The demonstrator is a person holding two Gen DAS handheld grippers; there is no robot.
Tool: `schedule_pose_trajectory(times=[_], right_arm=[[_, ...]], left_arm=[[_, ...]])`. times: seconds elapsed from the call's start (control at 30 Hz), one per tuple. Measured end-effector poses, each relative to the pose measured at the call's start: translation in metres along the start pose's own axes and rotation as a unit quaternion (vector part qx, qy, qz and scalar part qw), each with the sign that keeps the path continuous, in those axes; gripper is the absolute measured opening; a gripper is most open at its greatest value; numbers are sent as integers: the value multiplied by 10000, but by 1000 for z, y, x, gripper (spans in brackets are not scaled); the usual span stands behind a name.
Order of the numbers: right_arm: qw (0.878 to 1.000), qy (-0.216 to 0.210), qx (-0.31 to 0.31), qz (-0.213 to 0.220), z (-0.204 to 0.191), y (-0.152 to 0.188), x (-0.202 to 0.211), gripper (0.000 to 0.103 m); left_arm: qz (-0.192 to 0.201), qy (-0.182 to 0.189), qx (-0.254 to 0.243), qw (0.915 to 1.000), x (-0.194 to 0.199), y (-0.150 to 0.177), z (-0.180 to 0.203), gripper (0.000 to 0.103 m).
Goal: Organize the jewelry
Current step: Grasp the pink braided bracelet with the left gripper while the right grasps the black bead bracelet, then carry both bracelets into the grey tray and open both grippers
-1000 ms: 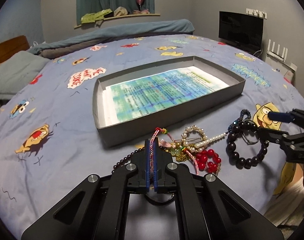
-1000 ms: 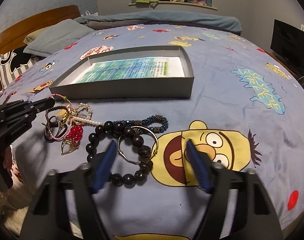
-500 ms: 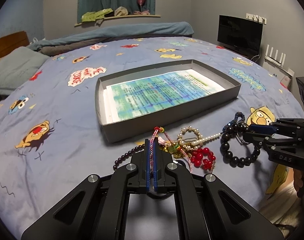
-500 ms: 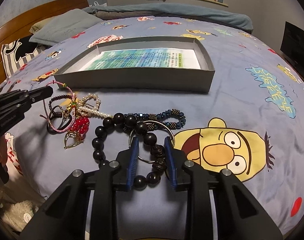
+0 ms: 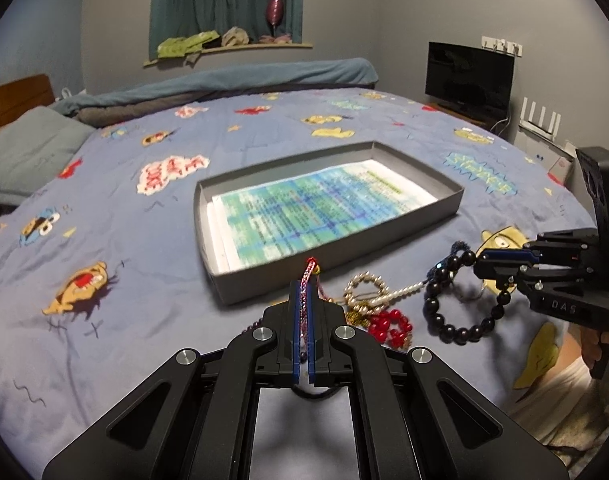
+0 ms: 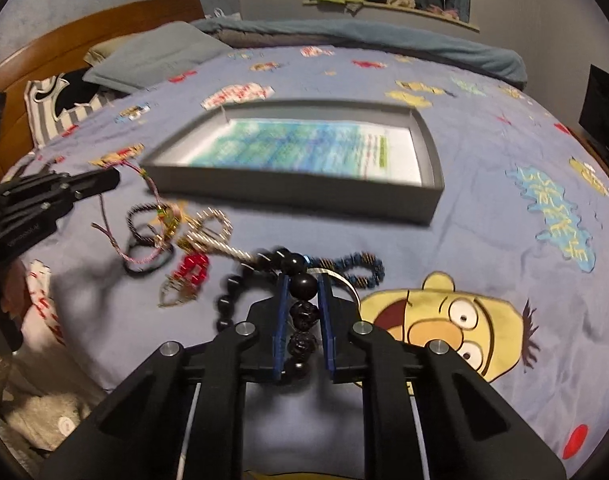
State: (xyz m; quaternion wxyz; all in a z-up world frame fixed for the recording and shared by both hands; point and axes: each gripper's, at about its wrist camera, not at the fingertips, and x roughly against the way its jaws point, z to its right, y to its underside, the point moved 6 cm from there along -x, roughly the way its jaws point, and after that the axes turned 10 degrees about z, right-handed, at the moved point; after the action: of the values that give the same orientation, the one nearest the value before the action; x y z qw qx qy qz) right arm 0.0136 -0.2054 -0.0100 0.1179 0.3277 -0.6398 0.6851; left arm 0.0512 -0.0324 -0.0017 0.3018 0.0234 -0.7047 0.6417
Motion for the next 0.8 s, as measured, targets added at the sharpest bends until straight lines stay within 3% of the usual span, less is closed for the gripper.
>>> schedule_pose_trajectory(times=[0.4, 0.8], right_arm=[[9982, -21, 395, 456, -10, -50, 20, 14], [9951, 289, 428, 838, 13, -118, 14, 14]], left_arm=[[275, 6, -59, 9996, 18, -31, -5, 3], [284, -92, -289, 9991, -11, -80, -21, 3]])
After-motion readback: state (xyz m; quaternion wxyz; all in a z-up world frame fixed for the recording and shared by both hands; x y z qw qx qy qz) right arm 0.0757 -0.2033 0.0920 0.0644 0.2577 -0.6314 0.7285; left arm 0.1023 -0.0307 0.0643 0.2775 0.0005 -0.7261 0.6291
